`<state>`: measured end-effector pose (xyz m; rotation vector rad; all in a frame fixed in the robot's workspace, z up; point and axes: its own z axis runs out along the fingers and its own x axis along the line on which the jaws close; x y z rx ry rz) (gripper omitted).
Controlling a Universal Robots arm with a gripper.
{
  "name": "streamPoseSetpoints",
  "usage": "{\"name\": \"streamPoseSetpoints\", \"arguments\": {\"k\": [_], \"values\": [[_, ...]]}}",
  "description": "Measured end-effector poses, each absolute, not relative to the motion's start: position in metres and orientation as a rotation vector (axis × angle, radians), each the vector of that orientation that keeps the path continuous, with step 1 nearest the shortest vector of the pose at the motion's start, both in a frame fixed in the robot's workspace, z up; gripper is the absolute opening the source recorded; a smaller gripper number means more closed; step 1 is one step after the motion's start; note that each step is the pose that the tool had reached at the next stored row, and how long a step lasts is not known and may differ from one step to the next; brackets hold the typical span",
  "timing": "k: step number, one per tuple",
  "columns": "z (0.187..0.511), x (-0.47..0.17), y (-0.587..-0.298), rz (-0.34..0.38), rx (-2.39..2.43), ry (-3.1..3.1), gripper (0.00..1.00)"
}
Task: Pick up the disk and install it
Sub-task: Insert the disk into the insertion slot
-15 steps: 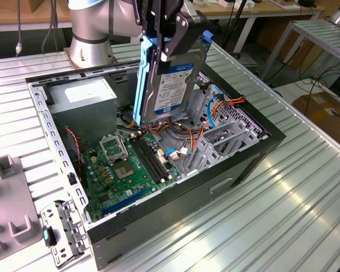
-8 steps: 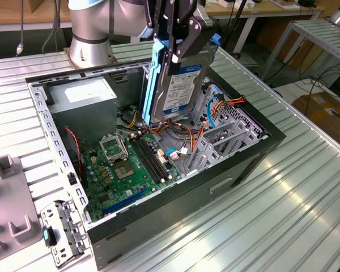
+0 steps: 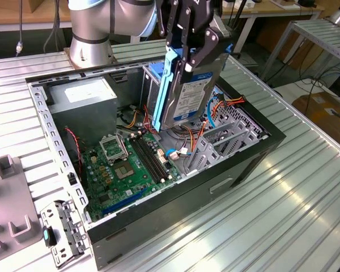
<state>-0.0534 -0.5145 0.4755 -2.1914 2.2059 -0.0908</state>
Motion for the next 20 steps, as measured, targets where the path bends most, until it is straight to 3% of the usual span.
{"name": "streamPoseSetpoints", "arguments": {"k": [9,20], "values": [[0.472,-0.039,-0.544,-0.091,-2.191,2.206,0.37],[0.468,0.005,-0.549,-0.092,-2.192,2.206,0.37]]}}
